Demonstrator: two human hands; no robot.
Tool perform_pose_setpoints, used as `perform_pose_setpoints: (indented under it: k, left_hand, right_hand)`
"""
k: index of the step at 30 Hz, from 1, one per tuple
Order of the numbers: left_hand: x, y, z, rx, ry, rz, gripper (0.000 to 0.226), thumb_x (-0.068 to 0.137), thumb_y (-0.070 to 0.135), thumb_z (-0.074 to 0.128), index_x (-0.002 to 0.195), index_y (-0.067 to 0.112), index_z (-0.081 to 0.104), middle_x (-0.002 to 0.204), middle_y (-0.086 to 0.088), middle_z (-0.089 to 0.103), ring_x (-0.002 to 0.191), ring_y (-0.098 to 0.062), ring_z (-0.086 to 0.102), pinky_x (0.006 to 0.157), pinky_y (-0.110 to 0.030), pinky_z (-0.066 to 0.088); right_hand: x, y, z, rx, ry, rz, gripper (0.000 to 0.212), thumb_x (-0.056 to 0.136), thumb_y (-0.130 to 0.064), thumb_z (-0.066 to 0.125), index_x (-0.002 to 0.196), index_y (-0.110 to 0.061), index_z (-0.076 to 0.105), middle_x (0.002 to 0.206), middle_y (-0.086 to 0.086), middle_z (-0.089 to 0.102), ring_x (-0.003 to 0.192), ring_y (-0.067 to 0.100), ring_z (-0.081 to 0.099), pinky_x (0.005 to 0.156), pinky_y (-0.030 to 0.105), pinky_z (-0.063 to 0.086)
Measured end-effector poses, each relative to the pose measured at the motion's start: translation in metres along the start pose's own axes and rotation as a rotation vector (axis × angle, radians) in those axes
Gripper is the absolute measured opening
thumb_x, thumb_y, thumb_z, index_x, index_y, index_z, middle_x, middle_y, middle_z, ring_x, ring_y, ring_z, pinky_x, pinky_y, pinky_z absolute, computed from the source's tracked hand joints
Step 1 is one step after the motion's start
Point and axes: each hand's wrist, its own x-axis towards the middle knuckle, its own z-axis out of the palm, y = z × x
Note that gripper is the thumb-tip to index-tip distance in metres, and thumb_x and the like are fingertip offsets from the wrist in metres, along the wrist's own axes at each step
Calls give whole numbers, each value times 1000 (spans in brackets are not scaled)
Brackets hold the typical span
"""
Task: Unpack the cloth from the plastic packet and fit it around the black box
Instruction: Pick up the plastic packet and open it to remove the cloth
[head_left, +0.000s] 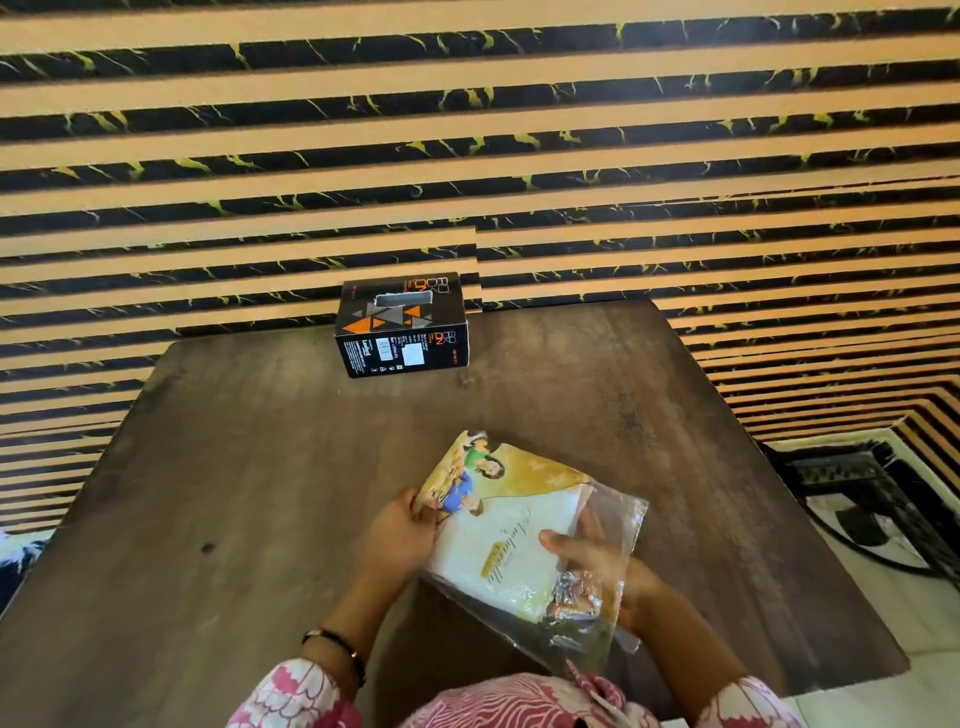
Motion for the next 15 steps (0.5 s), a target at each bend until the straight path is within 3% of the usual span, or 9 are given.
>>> perform_pose_setpoints:
  k: [2,3,4,7,11,13,15]
  left_hand:
    - [0,-5,-1,-87,34,-19,14,90,22,50,83,19,62,77,-6,66,75,-27,62,69,-39,51]
    - [0,-7,-3,-129,53,-39,15,88,19,54,76,19,63,70,-4,65,70,-26,61,69,-39,51]
    - [1,-9,-5,-161,77,-51,15,87,17,58,73,19,65,66,-2,64,66,-23,60,67,-36,51]
    - [1,-14,-13,-225,140,-83,14,85,15,63,71,17,68,60,0,62,58,-16,55,56,-28,44]
    - [4,-29,-27,-297,232,-176,12,82,19,68,71,14,69,63,-7,65,69,-30,62,64,-38,52]
    - [3,-31,-32,-163,209,-146,12,84,20,63,80,11,69,64,-8,64,68,-32,64,67,-42,56]
    - [1,-27,-34,113,174,-54,19,87,24,55,101,15,64,84,-10,65,81,-33,63,76,-41,54]
  right_hand:
    - [0,8,-8,-37,30,-42,73,48,-29,91,108,-8,56,115,16,64,87,17,70,70,28,59]
    - [-1,8,-13,-77,57,-73,86,37,-35,93,108,-7,55,110,10,69,84,14,71,67,25,58]
    - [-2,7,-16,-117,67,-110,87,40,-34,92,112,-4,54,105,5,73,87,13,71,70,25,58]
    - [-13,-2,-17,-174,136,-71,59,75,-7,71,129,-12,47,117,10,67,103,27,66,83,47,57]
    - [-27,-15,-35,-343,240,-28,38,90,-4,52,122,-25,45,109,1,67,92,22,69,71,43,59]
    - [-35,-18,-47,-355,262,-19,36,91,-6,52,120,-26,45,110,1,67,94,22,68,76,45,58]
    - [-38,-17,-58,-325,271,-10,36,90,-6,52,119,-27,48,112,1,67,97,24,67,81,49,56]
